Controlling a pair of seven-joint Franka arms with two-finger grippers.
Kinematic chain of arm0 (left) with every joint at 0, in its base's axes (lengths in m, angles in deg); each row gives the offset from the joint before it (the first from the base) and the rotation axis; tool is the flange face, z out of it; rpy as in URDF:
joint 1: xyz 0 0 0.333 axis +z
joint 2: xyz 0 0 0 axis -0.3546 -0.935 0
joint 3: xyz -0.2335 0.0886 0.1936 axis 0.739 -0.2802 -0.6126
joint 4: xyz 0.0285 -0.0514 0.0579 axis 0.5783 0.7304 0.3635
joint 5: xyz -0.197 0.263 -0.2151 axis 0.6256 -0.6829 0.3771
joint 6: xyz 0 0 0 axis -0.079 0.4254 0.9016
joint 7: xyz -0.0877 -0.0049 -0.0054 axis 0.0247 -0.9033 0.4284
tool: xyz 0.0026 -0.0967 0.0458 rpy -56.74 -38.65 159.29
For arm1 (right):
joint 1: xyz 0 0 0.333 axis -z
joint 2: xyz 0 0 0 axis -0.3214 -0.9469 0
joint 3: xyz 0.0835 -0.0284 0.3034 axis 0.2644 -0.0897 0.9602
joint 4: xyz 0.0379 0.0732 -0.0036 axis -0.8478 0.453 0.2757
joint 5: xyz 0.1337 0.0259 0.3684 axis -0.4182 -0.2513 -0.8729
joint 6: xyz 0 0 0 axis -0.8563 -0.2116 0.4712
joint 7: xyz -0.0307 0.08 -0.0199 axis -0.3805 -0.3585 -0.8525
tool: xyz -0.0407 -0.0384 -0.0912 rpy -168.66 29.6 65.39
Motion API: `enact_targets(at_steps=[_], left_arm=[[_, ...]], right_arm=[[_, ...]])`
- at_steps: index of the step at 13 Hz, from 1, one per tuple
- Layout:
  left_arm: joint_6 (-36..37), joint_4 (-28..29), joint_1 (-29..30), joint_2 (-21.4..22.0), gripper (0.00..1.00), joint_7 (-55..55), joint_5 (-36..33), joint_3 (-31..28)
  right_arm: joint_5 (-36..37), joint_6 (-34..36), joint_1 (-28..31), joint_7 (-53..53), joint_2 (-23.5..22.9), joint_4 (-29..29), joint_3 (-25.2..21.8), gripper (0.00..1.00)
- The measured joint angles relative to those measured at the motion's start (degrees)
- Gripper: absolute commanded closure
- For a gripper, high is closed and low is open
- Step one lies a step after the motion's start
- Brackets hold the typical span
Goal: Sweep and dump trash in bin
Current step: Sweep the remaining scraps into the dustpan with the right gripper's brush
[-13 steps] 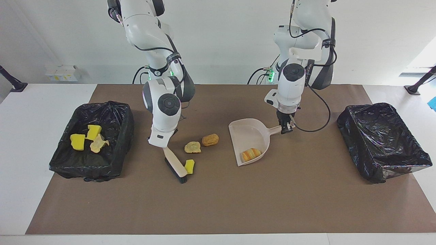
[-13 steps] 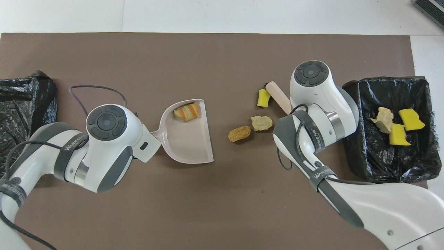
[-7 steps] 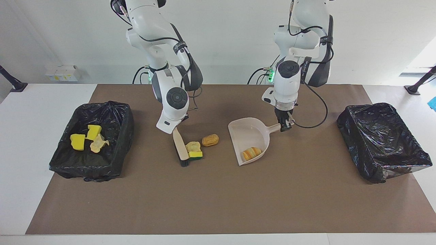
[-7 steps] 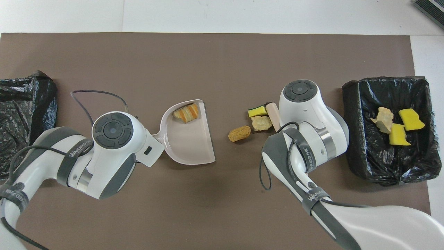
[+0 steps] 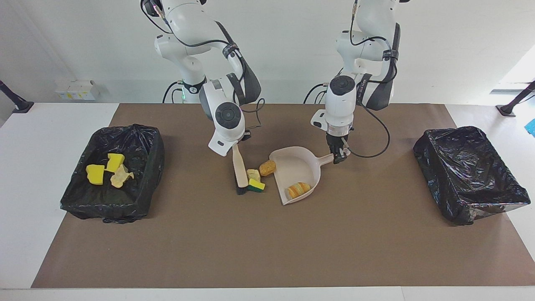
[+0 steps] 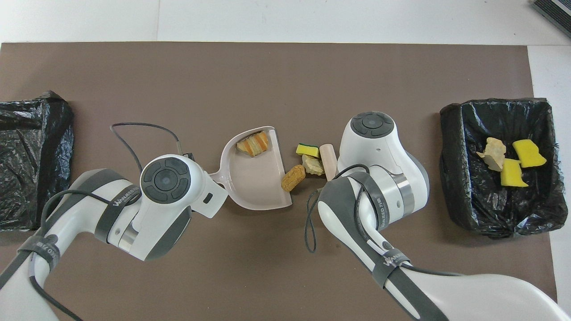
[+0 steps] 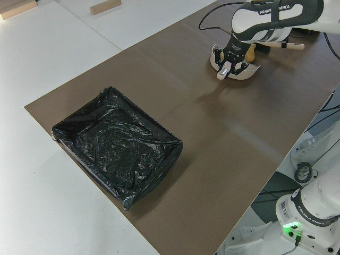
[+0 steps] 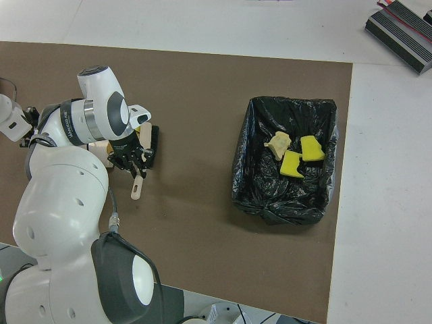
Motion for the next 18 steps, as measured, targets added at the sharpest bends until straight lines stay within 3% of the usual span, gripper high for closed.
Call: enact_targets(at_steps=[3,8,11,14,18], left_arm=[[-1.0,0.1,0.0,-0.1,1.0,0.1,0.0,0.0],[-6.0,0.2,0.0,-2.0,1.0,0.9,0.2,0.1],[-9.5,0.2,0.0,-2.8,1.0,3.1,2.7,0.0],[-12.1,0.2,0.2,-3.6,1.0,3.8,5.4,-0.3],[-13.4,0.2,0.6,-4.3,1.0,3.8,8.8,-0.5]], right_arm=[[-8.9,-3.0,-2.2,1.6,0.0,0.1,0.1,1.0],[-14.1,-3.4,-6.0,6.6,1.0,-2.5,0.2,1.0],[-14.3,-0.4,-5.8,6.7,4.3,-2.8,-0.2,1.0],[-13.6,7.2,-3.8,6.8,9.2,-2.9,-0.7,1.0],[-5.4,13.1,-5.0,12.8,12.2,-2.0,-0.1,1.0]])
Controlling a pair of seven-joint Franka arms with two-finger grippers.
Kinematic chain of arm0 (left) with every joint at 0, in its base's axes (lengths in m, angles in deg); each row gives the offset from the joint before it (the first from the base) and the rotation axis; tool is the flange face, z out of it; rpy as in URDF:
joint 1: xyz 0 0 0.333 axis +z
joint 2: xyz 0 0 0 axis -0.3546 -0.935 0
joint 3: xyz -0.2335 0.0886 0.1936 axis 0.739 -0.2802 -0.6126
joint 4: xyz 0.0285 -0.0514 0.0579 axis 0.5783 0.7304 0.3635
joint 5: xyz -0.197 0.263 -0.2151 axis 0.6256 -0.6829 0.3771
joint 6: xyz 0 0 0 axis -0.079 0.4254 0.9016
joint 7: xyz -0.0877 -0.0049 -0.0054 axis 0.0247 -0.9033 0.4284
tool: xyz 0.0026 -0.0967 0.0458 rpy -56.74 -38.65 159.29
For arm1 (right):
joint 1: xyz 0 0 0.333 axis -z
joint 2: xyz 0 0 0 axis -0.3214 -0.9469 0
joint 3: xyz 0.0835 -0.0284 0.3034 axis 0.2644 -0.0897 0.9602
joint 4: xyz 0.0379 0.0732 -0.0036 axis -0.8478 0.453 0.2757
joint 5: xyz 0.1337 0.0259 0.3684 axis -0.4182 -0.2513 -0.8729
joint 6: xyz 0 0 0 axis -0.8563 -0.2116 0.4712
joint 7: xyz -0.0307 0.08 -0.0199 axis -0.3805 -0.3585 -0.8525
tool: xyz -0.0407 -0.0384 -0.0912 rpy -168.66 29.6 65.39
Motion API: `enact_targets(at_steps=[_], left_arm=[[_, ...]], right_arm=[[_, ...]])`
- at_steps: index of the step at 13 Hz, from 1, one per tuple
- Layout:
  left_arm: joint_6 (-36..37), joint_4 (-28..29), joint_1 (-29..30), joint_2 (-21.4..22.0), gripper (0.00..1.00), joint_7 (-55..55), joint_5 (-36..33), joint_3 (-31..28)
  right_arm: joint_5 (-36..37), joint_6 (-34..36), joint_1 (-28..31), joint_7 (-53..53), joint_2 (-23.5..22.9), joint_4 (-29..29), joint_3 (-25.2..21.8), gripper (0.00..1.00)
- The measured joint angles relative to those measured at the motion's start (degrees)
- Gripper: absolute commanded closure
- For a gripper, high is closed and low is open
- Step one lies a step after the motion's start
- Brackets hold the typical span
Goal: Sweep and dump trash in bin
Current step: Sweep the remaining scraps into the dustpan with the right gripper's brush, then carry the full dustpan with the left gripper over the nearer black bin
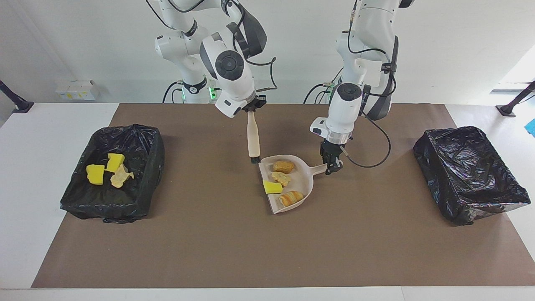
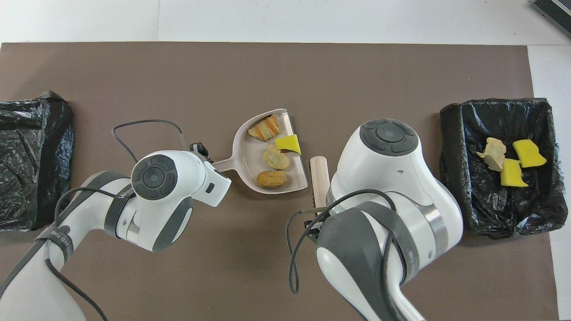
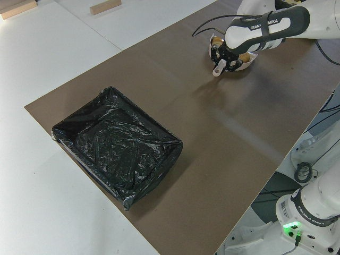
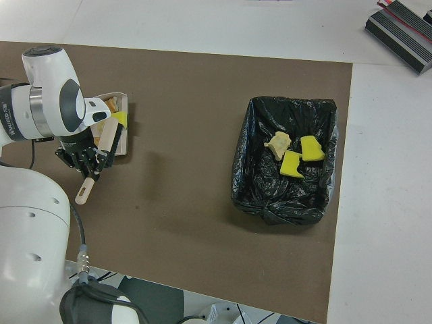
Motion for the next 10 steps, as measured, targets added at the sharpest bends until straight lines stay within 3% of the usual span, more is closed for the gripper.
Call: enact_targets(at_steps=[3,7,8,10], left_arm=[[-0.4,-0.1,0.5,-0.1,1.0,0.1,0.4,-0.2],[-0.2,-1.2,4.1,-0.1,1.0,7.2,3.2,-0.2],[1.2,-2.4,5.3,0.0,1.0,10.3,4.9,-0.2],[11.0,-8.6,7.6,0.0,1.0,16.6,8.1,-0.3]], right_arm=[[0.9,0.1,-1.2,2.3,2.8,5.4,0.2,1.0],[0.7,-5.3,-3.3,5.4,9.4,16.4,0.3,1.0],[0.0,-6.9,-4.4,6.6,10.6,18.4,0.4,1.0],[-1.1,-12.8,-7.8,9.5,11.2,21.1,0.5,1.0]])
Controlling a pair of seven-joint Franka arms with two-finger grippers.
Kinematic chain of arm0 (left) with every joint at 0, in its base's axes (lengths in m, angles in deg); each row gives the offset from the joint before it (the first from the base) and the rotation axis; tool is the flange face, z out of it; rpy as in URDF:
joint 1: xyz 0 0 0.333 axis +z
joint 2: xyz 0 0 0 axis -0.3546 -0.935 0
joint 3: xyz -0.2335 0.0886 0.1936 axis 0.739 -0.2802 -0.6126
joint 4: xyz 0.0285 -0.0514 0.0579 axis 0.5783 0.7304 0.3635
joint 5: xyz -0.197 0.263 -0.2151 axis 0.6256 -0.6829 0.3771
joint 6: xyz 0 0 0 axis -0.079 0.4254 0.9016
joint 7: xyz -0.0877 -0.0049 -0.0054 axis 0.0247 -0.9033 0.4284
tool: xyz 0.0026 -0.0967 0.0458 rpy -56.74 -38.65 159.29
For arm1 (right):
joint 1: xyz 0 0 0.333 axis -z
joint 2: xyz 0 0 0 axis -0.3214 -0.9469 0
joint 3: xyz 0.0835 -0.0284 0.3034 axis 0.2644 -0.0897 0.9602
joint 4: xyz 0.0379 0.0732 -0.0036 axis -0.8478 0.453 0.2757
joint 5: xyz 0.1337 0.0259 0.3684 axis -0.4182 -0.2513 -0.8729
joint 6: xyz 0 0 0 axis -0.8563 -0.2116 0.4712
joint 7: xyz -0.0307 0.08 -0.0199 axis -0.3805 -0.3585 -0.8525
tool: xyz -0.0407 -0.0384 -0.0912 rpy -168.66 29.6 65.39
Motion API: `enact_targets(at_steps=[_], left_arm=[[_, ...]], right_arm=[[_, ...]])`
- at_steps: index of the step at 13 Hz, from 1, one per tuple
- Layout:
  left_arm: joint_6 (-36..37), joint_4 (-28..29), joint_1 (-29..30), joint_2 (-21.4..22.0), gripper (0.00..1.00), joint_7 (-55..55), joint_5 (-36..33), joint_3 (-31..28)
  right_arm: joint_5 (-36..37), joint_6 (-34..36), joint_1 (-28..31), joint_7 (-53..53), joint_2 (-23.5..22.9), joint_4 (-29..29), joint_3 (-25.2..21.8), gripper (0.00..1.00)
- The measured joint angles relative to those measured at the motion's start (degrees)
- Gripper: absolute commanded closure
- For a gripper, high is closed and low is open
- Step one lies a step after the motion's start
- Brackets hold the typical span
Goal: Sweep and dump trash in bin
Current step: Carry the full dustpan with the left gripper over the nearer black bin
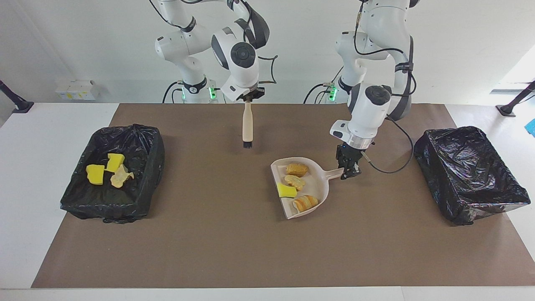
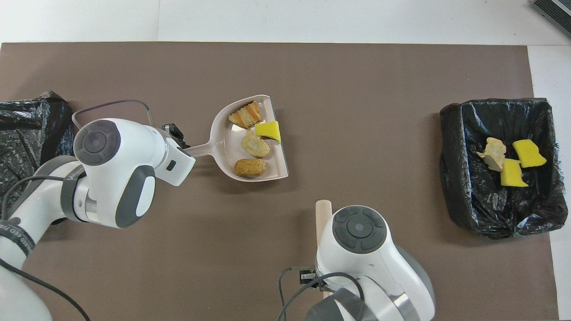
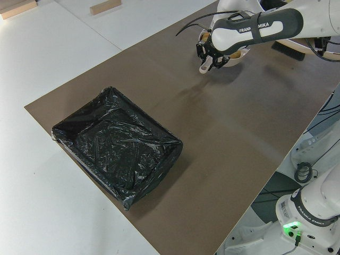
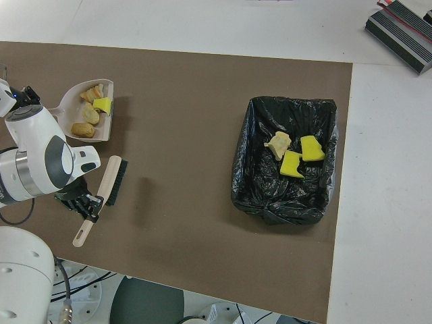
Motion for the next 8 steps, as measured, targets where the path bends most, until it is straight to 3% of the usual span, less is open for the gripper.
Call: enact_targets(at_steps=[3,8], left_arm=[[12.4,-9.2,5.9,0.1,1.0,8.4,3.2,-0.2],[23.3,-16.7,17.3,0.2,1.0,20.5,5.6,-0.2]], right_arm=[[-2.7,-7.4,-3.0,1.2,-2.3,1.4,0.1,1.0],[-3.6,-16.3,-8.8,4.7,-8.2,1.4,0.2,1.0]])
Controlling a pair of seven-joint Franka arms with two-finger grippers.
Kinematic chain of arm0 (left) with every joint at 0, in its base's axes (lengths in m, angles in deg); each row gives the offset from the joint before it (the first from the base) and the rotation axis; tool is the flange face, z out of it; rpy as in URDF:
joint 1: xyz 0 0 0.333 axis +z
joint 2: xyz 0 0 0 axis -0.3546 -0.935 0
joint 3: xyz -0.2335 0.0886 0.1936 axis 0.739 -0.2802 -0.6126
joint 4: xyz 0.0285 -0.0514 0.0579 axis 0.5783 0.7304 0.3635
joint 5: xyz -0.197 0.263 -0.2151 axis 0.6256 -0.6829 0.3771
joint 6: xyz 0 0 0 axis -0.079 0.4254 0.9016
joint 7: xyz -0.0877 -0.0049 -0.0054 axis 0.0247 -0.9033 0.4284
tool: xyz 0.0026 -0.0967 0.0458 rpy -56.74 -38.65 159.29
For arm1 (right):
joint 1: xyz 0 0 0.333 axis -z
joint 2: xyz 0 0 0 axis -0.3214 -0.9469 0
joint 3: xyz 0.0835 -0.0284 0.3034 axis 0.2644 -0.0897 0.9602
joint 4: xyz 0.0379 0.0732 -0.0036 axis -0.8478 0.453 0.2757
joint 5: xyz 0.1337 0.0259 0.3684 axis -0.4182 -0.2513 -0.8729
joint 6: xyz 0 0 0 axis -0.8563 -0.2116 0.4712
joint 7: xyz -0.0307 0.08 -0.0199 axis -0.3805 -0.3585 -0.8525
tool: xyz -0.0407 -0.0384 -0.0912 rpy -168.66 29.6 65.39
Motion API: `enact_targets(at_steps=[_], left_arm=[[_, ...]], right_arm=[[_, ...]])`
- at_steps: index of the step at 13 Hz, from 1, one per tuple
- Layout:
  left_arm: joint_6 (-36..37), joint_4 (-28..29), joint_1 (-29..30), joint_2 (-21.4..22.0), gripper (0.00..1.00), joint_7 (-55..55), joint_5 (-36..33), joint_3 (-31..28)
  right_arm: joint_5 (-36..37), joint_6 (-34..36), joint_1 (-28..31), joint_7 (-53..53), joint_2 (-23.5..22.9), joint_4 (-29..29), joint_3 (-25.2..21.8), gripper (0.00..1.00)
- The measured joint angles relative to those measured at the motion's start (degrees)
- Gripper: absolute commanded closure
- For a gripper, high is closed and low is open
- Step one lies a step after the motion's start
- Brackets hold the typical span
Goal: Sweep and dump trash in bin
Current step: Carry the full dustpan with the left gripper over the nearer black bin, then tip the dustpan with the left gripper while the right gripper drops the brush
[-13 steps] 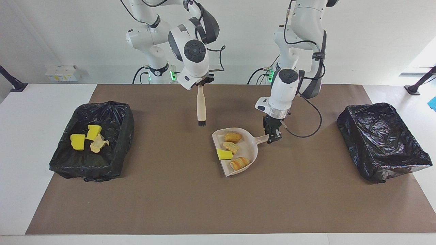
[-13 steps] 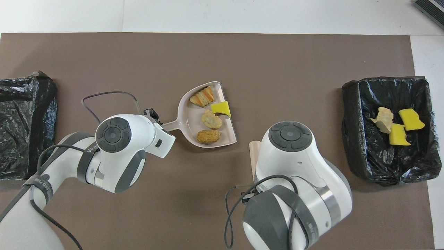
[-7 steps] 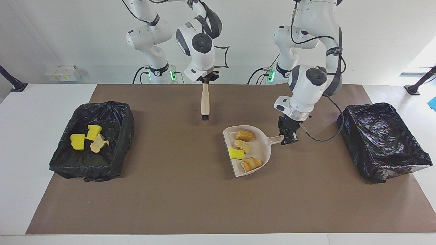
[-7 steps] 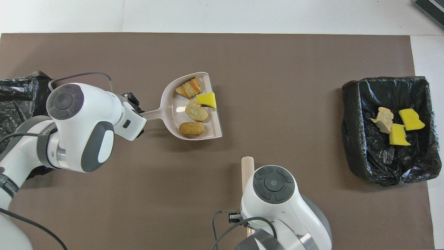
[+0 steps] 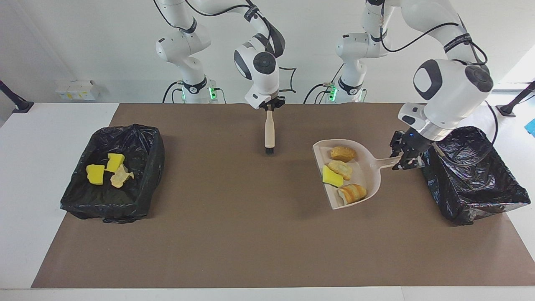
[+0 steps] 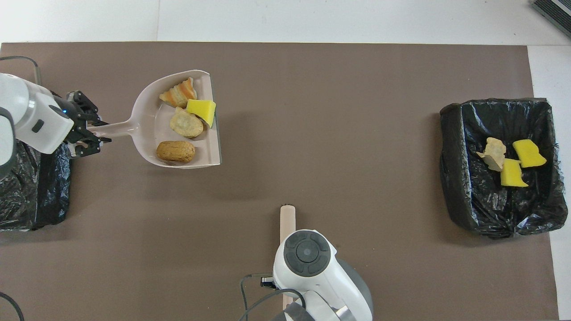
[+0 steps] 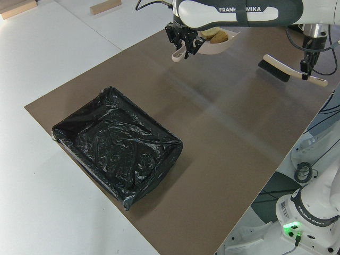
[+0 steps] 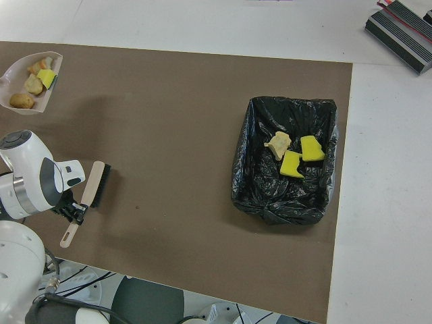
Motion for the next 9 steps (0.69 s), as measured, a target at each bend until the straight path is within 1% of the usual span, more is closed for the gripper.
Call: enact_targets(at_steps=[1,4,7,9], left_arm=[[1.4,-0.8,2.3,0.0,1.0,2.7,0.7,0.0],[5.4,-2.1,9.8,0.0,1.0,12.8,2.6,0.0],[9.1,-2.8,19.5,0.0,1.0,22.9,2.6,-0.4],[10.2,-4.0,26.3,0.0,1.0,29.0,2.2,-0.6]], right_arm=[[0.0,-0.4,-0.9,0.2,-0.6,0.0,0.0,1.0],[0.1,-0.5,-0.8,0.0,-0.8,0.0,-0.3,1.0],[0.4,-0.5,-0.3,-0.2,-1.1,0.0,-0.7,1.0],[1.8,-0.5,-0.2,-0.2,-1.5,0.0,-0.7,1.0]])
